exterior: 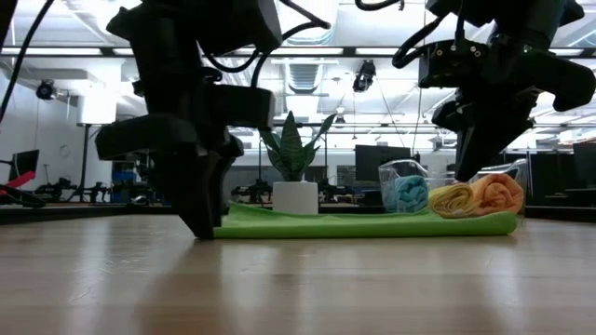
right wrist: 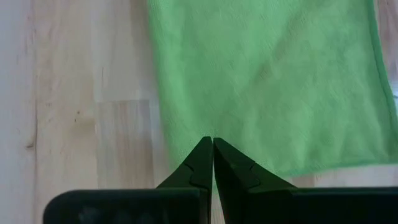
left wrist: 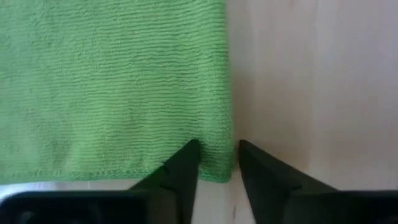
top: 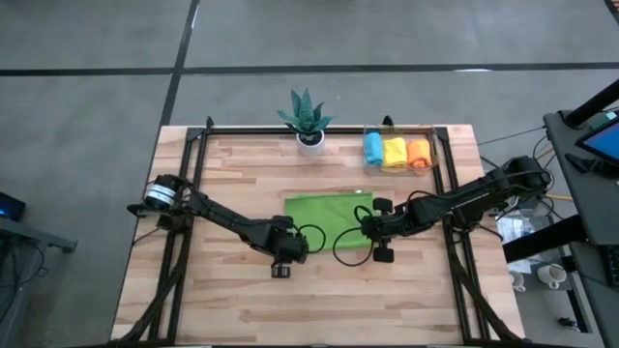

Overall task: Roll microfiber towels into tight, uniform cylinder then place into a basket
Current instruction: Fold the green microfiber cloth

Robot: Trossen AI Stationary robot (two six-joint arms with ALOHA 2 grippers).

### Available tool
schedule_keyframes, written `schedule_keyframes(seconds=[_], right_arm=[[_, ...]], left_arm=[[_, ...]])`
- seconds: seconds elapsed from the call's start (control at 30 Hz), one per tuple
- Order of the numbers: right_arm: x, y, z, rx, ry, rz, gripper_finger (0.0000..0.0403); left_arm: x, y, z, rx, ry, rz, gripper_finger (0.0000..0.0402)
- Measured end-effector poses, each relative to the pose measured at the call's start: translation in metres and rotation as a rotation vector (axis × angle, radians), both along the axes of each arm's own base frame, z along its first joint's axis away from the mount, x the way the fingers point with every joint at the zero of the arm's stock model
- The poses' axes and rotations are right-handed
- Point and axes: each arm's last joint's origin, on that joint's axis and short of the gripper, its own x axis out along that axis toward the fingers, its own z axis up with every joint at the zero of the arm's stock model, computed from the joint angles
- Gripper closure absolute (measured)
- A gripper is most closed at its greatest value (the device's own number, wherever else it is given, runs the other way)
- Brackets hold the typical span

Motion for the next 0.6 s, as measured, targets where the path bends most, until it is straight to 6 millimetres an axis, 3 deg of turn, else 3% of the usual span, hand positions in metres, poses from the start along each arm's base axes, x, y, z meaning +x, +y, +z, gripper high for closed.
schedule_keyframes(seconds=[0.17,0.37,0.6], right_arm=[[0.001,0.0,-0.002,-0.001,0.002,0.001,0.0394],[0.006,0.005,-0.011,0.104,0.049,0.04,0.0381],[0.007,0.014,-0.016,0.111,0.092,0.101,0.0301]], left_arm=[[-0.004,0.002,-0.001,0.025,0.038,0.016,0.0389],[-0.004,0.002,-0.001,0.015,0.038,0.038,0.0399],[-0.004,0.002,-0.001,0.012,0.038,0.04,0.0401]])
